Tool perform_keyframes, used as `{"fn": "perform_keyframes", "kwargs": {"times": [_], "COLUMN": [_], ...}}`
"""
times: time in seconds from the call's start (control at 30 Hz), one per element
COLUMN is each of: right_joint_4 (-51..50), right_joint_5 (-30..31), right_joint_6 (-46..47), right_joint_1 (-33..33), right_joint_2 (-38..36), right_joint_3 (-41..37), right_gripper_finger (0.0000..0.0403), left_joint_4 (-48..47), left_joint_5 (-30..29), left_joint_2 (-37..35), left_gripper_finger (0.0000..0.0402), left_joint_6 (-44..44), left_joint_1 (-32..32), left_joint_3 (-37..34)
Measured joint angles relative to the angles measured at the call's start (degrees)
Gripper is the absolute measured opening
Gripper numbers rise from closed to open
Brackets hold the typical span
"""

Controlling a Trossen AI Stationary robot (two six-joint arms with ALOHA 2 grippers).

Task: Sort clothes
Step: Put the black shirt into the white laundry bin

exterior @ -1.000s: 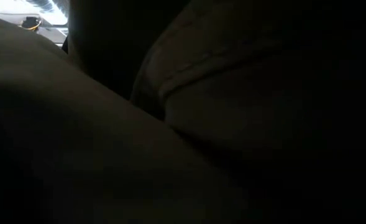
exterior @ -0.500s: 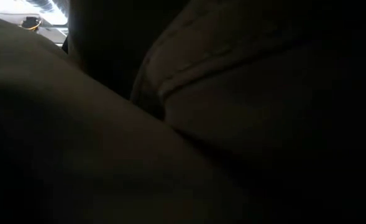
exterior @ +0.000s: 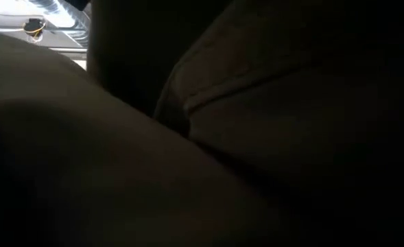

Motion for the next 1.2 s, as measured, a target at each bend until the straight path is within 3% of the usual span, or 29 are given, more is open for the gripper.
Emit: {"fn": "perform_keyframes", "kwargs": {"times": [0.1,0.37,0.6,1.0,1.2], "right_joint_4": [2.5,2.3,4.3,4.6,4.3], "right_joint_5": [3.7,11.9,14.6,17.6,17.7], "right_joint_6": [-0.6,-7.1,-9.6,-14.4,-14.8], "right_joint_1": [3.3,9.3,14.8,18.2,18.2], "right_joint_2": [0.2,0.4,0.4,0.4,0.4], "right_joint_3": [0.0,0.0,0.0,0.0,0.0], "right_gripper_finger": [0.0222,0.0222,0.0222,0.0222,0.0222], "left_joint_4": [1.8,12.7,21.6,23.9,24.6], "left_joint_5": [-1.5,-10.9,-17.5,-18.5,-18.7], "left_joint_2": [0.0,-1.8,-5.3,-6.6,-6.6], "left_gripper_finger": [0.0012,0.0005,0.0003,0.0002,0.0002], "left_joint_6": [1.8,9.7,24.6,50.4,54.1], "left_joint_1": [1.4,1.8,2.9,15.1,23.8], "left_joint_3": [0.0,0.9,7.4,31.6,45.3]}}
